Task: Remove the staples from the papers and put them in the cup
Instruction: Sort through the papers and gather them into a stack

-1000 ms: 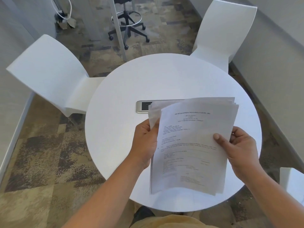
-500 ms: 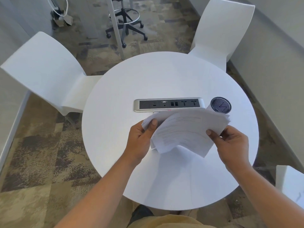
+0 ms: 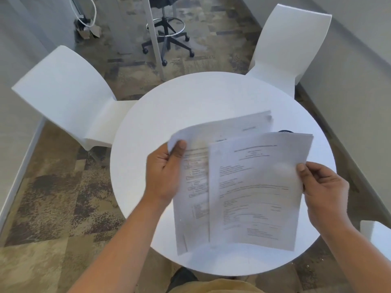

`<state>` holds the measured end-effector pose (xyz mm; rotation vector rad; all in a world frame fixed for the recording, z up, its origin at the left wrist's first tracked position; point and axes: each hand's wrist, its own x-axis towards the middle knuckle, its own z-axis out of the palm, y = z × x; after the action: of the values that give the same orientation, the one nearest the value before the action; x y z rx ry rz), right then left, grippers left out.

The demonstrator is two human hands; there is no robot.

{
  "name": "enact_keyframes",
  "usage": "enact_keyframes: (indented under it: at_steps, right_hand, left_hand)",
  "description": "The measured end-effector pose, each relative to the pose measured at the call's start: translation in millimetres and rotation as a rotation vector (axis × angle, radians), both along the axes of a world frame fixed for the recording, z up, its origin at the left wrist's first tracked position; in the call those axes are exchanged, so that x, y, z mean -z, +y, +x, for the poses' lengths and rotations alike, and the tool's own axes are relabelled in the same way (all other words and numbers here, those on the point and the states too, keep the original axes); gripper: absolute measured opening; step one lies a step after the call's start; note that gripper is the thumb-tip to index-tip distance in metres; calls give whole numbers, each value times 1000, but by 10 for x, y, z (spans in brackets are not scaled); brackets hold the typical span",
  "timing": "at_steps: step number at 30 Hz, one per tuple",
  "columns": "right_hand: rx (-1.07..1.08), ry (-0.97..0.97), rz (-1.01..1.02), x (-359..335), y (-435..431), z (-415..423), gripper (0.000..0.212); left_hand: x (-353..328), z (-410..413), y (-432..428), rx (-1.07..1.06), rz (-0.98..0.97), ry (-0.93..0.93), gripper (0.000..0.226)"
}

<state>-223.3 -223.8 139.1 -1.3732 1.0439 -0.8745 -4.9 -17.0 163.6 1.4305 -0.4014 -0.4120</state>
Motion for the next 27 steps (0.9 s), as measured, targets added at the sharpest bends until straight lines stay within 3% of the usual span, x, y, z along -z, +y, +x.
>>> enact_keyframes:
  at_steps: [3, 5, 8, 10, 13, 21, 23, 27]
  right_hand:
    - [102, 97, -71, 75, -145, -124, 14]
    - [160, 105, -90, 42, -209, -183, 7]
    - [236, 74, -105, -16, -360, -245, 43]
    - [246, 41, -130, -87, -442, -199, 51]
    - [229, -35, -146, -222, -493, -13, 44]
    - [7, -168, -183, -455, -319, 559, 20]
    - [-93, -173, -158, -495, -253, 626, 4]
    - [-225, -136, -136, -481, -109, 636, 11]
  left_hand:
    - [-94, 190, 163, -43, -26, -16, 24]
    - [-121, 318, 291, -25, -2, -68, 22]
    - [-156, 444, 453, 55, 50, -99, 20]
    - [-199, 477, 511, 132, 48, -97, 20]
    - [-272, 475, 505, 238, 5, -74, 33]
    - [-404, 402, 295, 428, -76, 45, 37]
    - [-431, 369, 230, 407, -60, 53, 36]
    - [-422, 304, 67, 271, -51, 70, 60]
